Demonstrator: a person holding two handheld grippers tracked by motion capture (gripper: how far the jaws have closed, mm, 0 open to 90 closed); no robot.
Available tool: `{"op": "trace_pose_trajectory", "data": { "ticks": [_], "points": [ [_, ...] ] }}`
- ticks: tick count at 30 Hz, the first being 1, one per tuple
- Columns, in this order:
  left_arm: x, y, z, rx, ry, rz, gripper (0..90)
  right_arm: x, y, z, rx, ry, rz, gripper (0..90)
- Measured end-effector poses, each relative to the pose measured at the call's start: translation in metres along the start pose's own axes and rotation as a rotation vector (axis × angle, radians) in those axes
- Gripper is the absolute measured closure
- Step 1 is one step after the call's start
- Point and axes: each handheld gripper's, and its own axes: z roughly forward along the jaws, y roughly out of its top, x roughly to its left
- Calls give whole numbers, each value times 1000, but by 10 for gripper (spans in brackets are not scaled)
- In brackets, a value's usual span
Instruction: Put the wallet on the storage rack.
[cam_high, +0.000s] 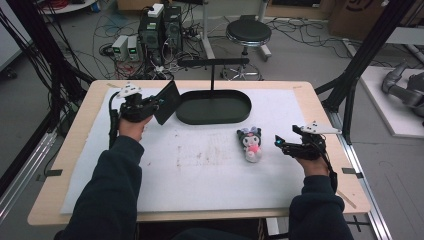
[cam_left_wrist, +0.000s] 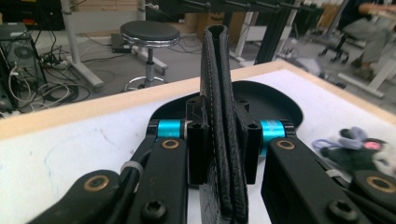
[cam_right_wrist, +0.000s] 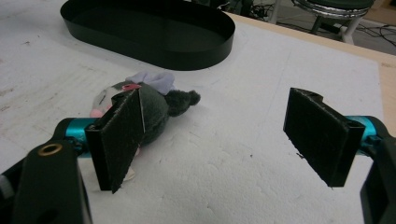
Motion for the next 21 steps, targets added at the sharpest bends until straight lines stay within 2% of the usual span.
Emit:
{"op": "trace_pose_trajectory", "data": {
  "ticks": [3, 9, 12, 15, 21],
  "points": [
    [-2, 3, 19, 31, 2, 19, 782, -2, 0, 0, -3, 2, 4, 206],
    [-4, 4, 53, 52, 27, 59, 782, -2, -1, 1, -4, 8, 10, 206],
    [-3, 5, 65, 54, 29, 58, 782, -3, -2, 0, -5, 10, 11, 206],
    [-5, 5, 79, 58, 29, 78, 782, -5, -2, 0, -9, 10, 24, 206],
    [-6, 1, 106, 102, 60, 100, 782, -5, -3, -1, -11, 13, 25, 206]
  ]
}}
